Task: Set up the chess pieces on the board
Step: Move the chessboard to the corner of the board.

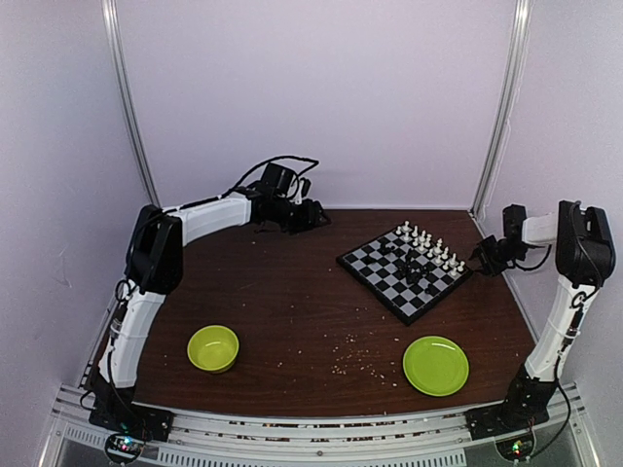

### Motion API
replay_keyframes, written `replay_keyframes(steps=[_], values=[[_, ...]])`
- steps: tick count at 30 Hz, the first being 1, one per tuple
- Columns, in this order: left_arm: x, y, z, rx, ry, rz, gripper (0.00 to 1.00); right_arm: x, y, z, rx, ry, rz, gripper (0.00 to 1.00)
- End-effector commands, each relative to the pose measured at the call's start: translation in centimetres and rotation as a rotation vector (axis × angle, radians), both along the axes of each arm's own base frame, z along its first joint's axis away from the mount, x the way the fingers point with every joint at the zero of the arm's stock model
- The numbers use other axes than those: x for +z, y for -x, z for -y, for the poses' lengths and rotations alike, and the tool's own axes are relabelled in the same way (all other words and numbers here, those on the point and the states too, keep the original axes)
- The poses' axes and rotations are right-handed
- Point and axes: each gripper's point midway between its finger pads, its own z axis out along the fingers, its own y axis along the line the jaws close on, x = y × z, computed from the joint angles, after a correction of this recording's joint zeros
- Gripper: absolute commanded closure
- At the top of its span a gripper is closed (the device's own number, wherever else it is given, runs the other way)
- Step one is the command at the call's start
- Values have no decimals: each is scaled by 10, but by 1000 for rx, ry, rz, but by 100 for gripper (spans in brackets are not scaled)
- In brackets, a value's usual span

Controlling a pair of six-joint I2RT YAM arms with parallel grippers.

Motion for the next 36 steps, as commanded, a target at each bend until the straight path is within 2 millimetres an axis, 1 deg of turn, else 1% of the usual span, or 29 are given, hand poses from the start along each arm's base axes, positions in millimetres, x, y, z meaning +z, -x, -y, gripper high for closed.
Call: replay_keyframes(steps=[1, 3, 6, 10, 13, 14, 15, 18, 23, 27, 32, 36], values=[[2, -12, 3, -1, 56, 3, 41, -11, -1, 4, -16, -10, -38, 78], [0, -13, 4, -4, 64, -4, 42, -17, 0, 1, -4, -18, -50, 82], [-9, -17, 3, -4, 69, -18, 46, -25, 3, -1, 14, -26, -69, 85], [-20, -25, 4, 1, 95, -47, 53, -31, 5, -5, 36, -38, -80, 87], [-25, -27, 10, -3, 125, -65, 61, -36, 7, -8, 51, -48, -86, 87], [-24, -28, 13, -9, 141, -67, 64, -38, 7, -9, 58, -52, -86, 87], [-27, -29, 14, -10, 148, -74, 65, -38, 6, -12, 69, -57, -85, 88], [-31, -29, 17, -6, 144, -66, 65, -42, 6, -23, 140, -45, -97, 88], [-39, -31, 19, -8, 147, -78, 65, -47, 7, -40, 180, -52, -103, 88], [-48, -28, 24, -21, 145, -100, 63, -45, 3, -42, 194, -47, -96, 88], [-59, -20, 30, -38, 132, -127, 63, -44, 4, -44, 218, -51, -90, 89], [-63, -12, 36, -55, 131, -147, 63, -41, 6, -48, 254, -53, -82, 91]])
